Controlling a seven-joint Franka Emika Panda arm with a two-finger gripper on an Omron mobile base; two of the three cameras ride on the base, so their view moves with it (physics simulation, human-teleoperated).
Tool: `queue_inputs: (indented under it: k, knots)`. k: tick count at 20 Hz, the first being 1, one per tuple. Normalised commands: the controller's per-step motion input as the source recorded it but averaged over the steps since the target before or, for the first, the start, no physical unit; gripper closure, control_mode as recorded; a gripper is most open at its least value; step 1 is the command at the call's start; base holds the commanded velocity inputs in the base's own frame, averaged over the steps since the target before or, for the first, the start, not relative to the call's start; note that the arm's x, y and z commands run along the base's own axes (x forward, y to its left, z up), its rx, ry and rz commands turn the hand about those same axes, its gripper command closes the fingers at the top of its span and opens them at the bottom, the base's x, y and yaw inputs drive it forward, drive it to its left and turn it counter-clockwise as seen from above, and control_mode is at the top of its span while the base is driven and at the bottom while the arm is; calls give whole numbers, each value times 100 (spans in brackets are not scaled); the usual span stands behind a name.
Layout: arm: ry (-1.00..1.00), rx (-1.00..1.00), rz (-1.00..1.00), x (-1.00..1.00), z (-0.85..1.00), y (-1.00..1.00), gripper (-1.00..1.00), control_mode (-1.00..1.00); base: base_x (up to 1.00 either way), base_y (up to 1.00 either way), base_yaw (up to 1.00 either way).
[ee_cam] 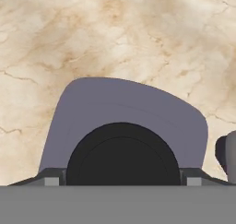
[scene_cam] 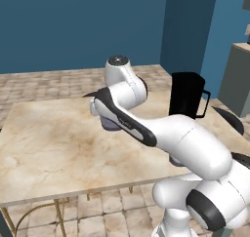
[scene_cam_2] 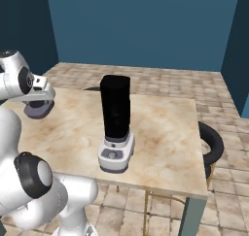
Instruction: Close the lid blender by securely placing the lid on top.
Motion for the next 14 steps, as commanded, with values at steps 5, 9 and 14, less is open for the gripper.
queue_inputs:
  k: [5, 9, 14]
  knots:
    - [-2, -5, 4, -13, 57, -51, 100, -100, 0, 0, 0]
    - [-4, -8, 5, -6, 50, -49, 100, -100, 0, 0, 0]
    - [-1, -12, 6, -2, 46, -41, 100, -100, 0, 0, 0]
